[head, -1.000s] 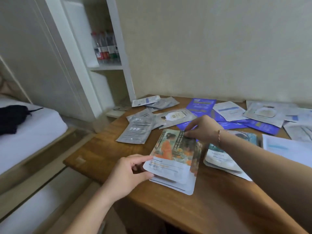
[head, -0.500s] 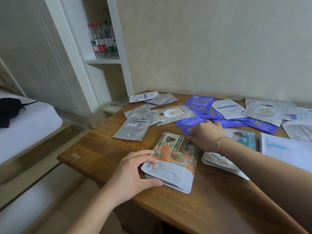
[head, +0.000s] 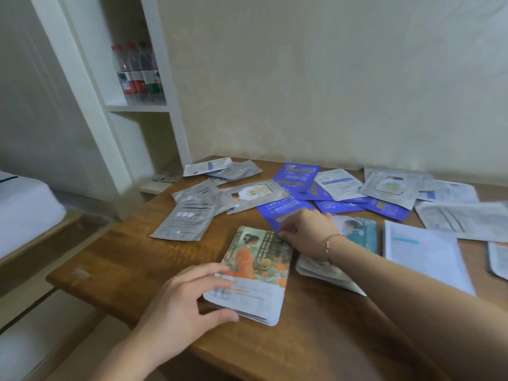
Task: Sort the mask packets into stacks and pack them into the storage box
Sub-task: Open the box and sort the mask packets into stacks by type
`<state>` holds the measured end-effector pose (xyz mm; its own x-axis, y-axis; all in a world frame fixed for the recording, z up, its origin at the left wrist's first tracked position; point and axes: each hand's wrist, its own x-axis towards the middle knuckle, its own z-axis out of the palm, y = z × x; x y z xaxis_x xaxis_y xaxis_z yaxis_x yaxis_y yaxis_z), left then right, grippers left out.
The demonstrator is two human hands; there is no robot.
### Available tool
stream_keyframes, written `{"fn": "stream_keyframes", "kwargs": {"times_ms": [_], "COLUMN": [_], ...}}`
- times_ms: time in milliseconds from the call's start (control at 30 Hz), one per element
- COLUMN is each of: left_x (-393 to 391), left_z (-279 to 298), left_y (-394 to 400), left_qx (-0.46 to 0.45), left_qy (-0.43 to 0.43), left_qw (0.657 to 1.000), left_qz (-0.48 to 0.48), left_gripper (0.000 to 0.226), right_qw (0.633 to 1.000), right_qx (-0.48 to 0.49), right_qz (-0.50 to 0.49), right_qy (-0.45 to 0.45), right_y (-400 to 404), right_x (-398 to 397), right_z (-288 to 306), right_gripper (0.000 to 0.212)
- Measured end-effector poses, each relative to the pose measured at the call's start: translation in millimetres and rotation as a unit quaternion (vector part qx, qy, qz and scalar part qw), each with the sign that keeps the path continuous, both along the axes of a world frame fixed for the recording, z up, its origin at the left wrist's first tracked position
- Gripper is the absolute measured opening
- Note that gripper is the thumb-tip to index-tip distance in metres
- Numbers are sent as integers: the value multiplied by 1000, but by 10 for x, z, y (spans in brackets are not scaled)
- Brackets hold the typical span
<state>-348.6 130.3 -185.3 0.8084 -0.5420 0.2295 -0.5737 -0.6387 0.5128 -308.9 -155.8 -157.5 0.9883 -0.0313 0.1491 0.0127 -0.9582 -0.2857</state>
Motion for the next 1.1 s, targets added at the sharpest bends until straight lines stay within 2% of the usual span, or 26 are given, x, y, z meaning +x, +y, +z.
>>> {"fn": "stream_keyframes", "kwargs": {"times_ms": [133, 267, 367, 433, 567, 667, 767, 900, 1000, 1100], "left_x": [84, 293, 466, 531, 583, 530, 422, 172, 39, 77], "left_z": [257, 539, 664, 711, 742, 748, 711, 658, 605, 515], "left_y": [-73, -515, -1157, -1630, -2548, -3173, -3719, -4290, -4579, -4711], "left_qx": [70, -26, -5, 32, 85, 130, 154, 196, 294, 335], "left_qy": [-37, -65, -69, -66, -53, -36, -12, 15, -19, -62], "left_qw": [997, 997, 996, 991, 974, 957, 942, 908, 874, 870], "left_qz": [-8, -11, -62, -115, -201, -256, -300, -369, -387, -355], "left_gripper": [60, 52, 37, 33, 36, 41, 46, 55, 63, 67], "right_qw": [997, 992, 990, 984, 953, 943, 953, 933, 919, 905], "right_qx": [76, 123, 117, 97, 6, -13, -19, 8, 1, 3], "right_qz": [17, -6, -67, -146, -296, -305, -278, -336, -357, -374], "right_qy": [5, -35, -42, -40, 59, 130, 117, 131, 169, 203], "right_y": [-88, -454, -950, -1406, -2364, -2696, -2781, -2865, -2940, -2998], "right_x": [-22, -217, -454, -616, -1024, -1331, -1541, -1754, -1946, -2150], "right_z": [18, 118, 222, 249, 182, 40, -79, -90, -114, -135], "right_gripper": [22, 22, 25, 25, 34, 26, 47, 97, 107, 110]}}
